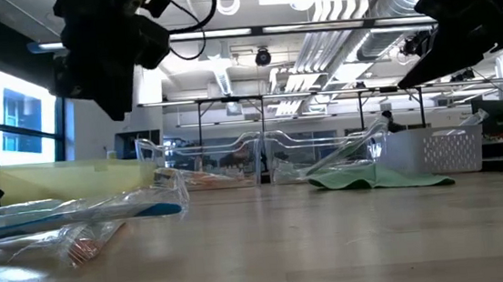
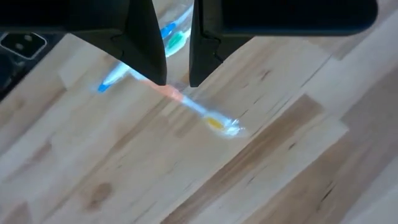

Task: Pick & Place Toothbrushes
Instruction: Put the orange toothbrush into the left transparent bin

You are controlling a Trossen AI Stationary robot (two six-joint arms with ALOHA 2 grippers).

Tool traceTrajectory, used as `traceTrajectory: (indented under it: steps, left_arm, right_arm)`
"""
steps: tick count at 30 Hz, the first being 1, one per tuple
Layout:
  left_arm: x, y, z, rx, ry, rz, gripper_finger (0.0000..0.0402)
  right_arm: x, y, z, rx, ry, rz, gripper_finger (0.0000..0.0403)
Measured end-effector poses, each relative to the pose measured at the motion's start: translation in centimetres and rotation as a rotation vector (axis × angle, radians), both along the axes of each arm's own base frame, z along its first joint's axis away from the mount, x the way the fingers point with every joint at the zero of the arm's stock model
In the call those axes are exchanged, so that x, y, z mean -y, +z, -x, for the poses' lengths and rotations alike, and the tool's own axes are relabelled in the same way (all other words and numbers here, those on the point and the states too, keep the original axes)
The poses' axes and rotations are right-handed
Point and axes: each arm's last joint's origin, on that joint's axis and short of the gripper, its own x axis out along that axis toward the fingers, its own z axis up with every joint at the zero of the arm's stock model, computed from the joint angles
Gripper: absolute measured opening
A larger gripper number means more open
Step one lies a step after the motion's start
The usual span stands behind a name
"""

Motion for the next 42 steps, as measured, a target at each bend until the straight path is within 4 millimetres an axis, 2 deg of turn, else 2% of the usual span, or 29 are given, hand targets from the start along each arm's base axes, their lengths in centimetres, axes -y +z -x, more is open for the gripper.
traceTrajectory:
  steps: [5, 8, 14, 18, 22, 32, 42]
  left_arm:
    - [0.1, 0.0, -0.2, 0.026, -0.042, -0.012, 0.0070]
    - [0.7, -1.1, -0.5, -0.037, -0.067, 0.025, 0.0091]
    - [1.7, -4.0, -2.3, -0.099, -0.039, 0.087, 0.0182]
    - [1.7, -5.0, -3.0, -0.110, 0.019, 0.094, 0.0241]
    - [1.7, -5.4, -3.2, -0.119, 0.052, 0.066, 0.0273]
    - [0.9, -5.7, -2.9, -0.120, 0.124, -0.170, 0.0281]
    - [1.1, -5.7, -2.8, -0.129, 0.098, -0.123, 0.0281]
  right_arm:
    - [0.0, 0.0, 0.0, -0.003, -0.001, 0.001, 0.0002]
    - [0.0, -0.1, 0.0, -0.005, 0.000, 0.001, 0.0002]
    - [0.0, -0.1, 0.0, -0.009, 0.000, 0.002, 0.0002]
    - [0.0, -0.1, 0.0, -0.012, 0.000, 0.002, 0.0002]
    - [0.0, -0.1, 0.0, -0.015, 0.000, 0.002, 0.0002]
    - [0.0, -0.2, 0.0, -0.018, 0.000, 0.003, 0.0002]
    - [0.0, -0.2, 0.0, -0.018, 0.000, 0.003, 0.0002]
